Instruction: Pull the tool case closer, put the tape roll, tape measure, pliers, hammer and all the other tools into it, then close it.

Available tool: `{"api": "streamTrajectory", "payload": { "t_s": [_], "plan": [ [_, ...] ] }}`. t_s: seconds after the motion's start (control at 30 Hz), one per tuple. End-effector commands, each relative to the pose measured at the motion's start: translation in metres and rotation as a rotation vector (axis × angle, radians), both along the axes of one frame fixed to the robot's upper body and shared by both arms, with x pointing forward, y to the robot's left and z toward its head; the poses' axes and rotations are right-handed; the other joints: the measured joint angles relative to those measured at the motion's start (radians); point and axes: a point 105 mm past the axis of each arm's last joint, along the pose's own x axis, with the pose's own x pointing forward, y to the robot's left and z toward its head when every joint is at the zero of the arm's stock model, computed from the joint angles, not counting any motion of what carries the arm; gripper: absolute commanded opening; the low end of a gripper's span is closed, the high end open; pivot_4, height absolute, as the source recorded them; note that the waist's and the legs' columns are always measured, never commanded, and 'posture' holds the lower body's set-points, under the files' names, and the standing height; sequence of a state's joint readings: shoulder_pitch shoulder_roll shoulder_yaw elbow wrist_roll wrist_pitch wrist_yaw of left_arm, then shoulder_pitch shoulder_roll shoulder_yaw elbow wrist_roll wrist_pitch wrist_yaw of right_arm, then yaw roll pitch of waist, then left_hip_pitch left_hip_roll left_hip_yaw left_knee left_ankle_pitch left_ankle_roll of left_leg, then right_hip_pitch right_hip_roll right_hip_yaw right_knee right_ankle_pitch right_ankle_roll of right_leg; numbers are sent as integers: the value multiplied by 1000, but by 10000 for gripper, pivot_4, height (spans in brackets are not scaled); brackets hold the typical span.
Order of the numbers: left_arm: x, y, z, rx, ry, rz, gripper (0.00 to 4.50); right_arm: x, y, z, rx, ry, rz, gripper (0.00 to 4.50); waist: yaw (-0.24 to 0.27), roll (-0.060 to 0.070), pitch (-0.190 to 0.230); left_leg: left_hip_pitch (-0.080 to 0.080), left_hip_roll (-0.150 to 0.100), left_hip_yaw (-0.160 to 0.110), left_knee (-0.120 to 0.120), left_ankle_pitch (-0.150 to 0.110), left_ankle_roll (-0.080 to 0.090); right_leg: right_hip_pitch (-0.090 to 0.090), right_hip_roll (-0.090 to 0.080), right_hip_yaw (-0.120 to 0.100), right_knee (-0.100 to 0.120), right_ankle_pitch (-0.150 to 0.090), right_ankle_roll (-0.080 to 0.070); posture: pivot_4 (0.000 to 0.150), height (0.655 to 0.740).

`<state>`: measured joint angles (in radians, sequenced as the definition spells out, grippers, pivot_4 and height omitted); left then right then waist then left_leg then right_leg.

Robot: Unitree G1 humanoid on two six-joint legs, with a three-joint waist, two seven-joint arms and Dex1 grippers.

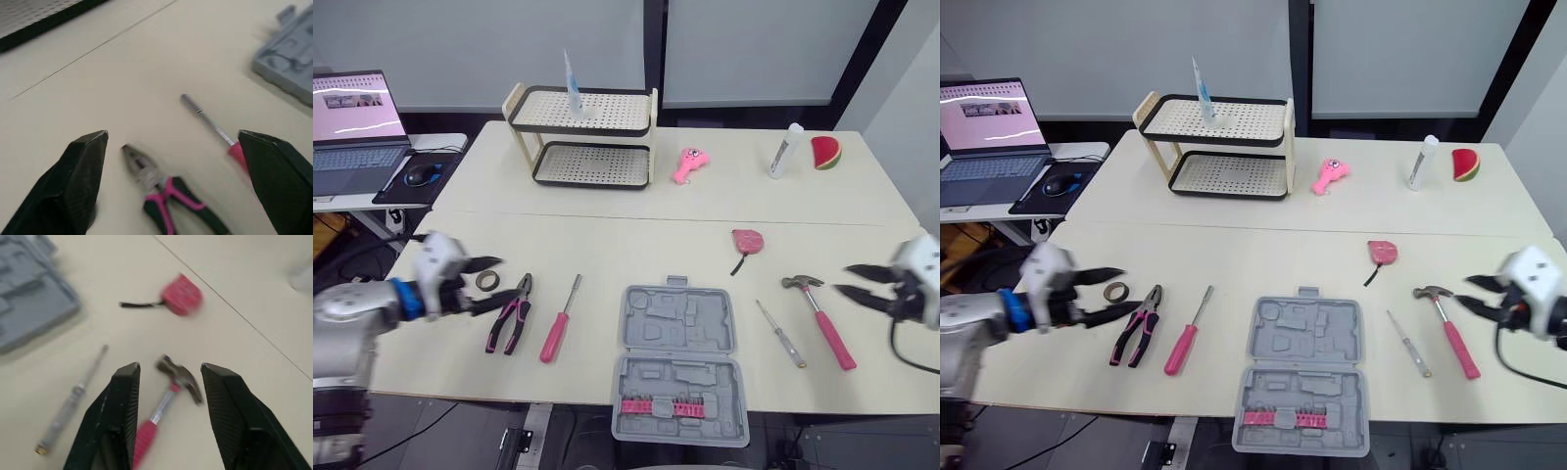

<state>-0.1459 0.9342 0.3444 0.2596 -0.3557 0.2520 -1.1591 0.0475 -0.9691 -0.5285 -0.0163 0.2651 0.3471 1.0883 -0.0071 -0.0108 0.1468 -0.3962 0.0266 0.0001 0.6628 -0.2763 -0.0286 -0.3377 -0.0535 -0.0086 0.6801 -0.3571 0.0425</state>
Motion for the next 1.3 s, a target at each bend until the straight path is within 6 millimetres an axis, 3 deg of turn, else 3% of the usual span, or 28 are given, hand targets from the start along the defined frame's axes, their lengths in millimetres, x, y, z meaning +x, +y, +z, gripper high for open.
{"api": "streamTrajectory", "payload": {
  "t_s": [0.03, 0.13, 0.27, 0.43, 0.57, 0.7, 0.9, 1.13, 1.2, 1.3],
  "plan": [
    [-6, 38, -2, 13, -10, 151, 45000, -4, -38, 5, -30, -60, -114, 29360, -1, 0, 0, 0, 0, 0, 0, 0, 0, 0, 0, 0, 0, 0, 0, 1500, 7400],
    [-15, 77, -20, 55, 17, 306, 45000, -11, -63, -9, -23, -38, -195, 33531, -3, 0, 1, 1, 0, 1, 0, 0, 0, 0, 0, 1, 0, 0, 0, 1500, 7400],
    [-20, 93, -30, 56, 31, 363, 45000, -15, -79, -19, -29, -30, -239, 44912, -8, 0, 2, 0, 0, 3, -1, 0, 0, -1, 0, 1, 0, 0, 0, 1500, 7400],
    [-20, 94, -33, 39, 28, 368, 45000, -12, -76, -24, -25, -29, -219, 44912, -11, 0, 2, 0, 1, 2, -1, 0, 0, -1, -1, 1, 1, 0, 0, 1500, 7400],
    [-25, 96, -37, 67, 33, 376, 45000, -4, -58, -26, -20, -20, -147, 44912, -18, 0, 2, 0, 1, 2, -1, 0, 0, -2, -1, 1, 1, 0, 0, 1500, 7400],
    [-27, 99, -36, 67, 5, 400, 45000, 9, -12, -21, 21, -22, 18, 44912, -20, 0, 2, 0, 2, 2, -1, 0, 0, -2, -2, 1, 1, 0, 0, 1500, 7400],
    [-38, 95, -43, 64, 9, 413, 45000, 25, 93, 4, 159, -86, 325, 44912, -22, 1, 2, -2, 3, 1, -1, 0, 0, -4, -2, 1, 2, 0, 0, 1500, 7400],
    [-59, 88, -51, 35, 47, 440, 45000, -9, 216, 42, 359, -135, 743, 44912, -17, -2, 4, -3, 3, -2, 0, -1, 0, -4, -3, 1, 2, 0, 0, 1500, 7400],
    [-64, 86, -51, 34, 55, 445, 45000, -15, 231, 48, 370, -149, 798, 44912, -15, -4, 5, -3, 3, -3, 0, -1, 0, -4, -3, 1, 2, 0, 0, 1500, 7400],
    [-68, 83, -50, 34, 57, 452, 45000, -16, 239, 51, 348, -174, 818, 44912, -10, -9, 4, -3, 2, -4, 0, -1, 0, -4, -4, 0, 2, 0, 0, 1500, 7400]
  ]
}}
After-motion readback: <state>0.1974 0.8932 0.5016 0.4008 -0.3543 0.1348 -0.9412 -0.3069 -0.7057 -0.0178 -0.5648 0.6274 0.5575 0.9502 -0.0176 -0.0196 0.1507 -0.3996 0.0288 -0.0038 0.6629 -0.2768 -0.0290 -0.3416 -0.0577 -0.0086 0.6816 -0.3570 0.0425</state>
